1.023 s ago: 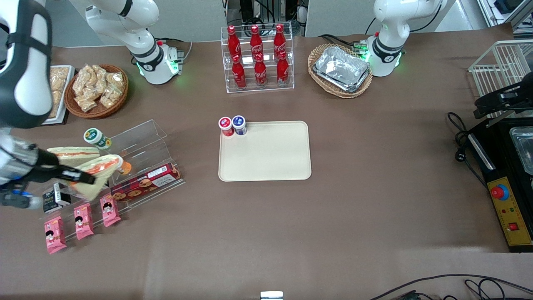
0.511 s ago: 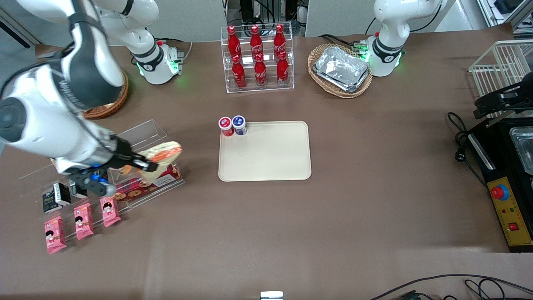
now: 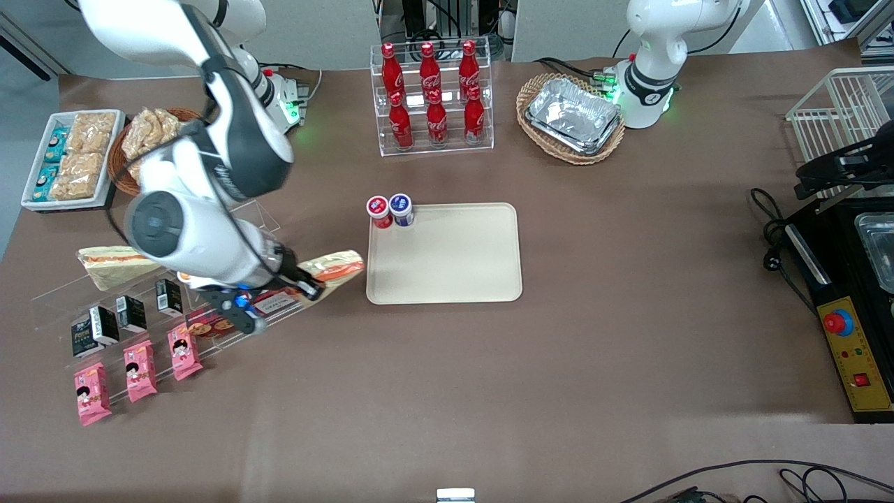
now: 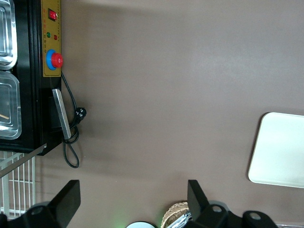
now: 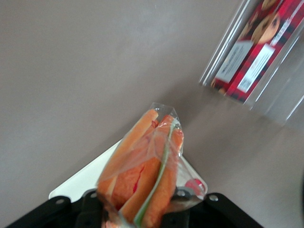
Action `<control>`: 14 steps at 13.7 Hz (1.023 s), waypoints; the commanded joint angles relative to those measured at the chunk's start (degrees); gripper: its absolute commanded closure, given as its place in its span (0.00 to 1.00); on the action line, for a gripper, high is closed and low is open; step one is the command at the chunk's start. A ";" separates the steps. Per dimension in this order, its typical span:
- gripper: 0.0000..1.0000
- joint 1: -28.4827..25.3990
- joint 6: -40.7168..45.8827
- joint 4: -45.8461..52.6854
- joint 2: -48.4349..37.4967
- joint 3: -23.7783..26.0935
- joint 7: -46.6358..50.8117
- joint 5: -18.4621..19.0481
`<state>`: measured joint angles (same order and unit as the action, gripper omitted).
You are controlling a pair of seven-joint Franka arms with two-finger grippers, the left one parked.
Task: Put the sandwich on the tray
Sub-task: 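Carry the sandwich over the cream tray with the right gripper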
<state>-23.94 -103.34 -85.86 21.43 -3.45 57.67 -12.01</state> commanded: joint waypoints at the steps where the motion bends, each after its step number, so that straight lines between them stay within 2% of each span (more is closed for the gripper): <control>1: 0.59 -3.30 -3.62 0.07 3.08 -0.42 8.41 -0.04; 8: 0.59 -10.15 -10.82 0.07 10.55 -0.50 20.19 0.05; 14: 0.59 -13.50 -13.82 0.07 15.48 -0.42 29.34 0.05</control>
<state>-36.41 -116.19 -86.52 35.44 -3.48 83.52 -11.99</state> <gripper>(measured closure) 0.586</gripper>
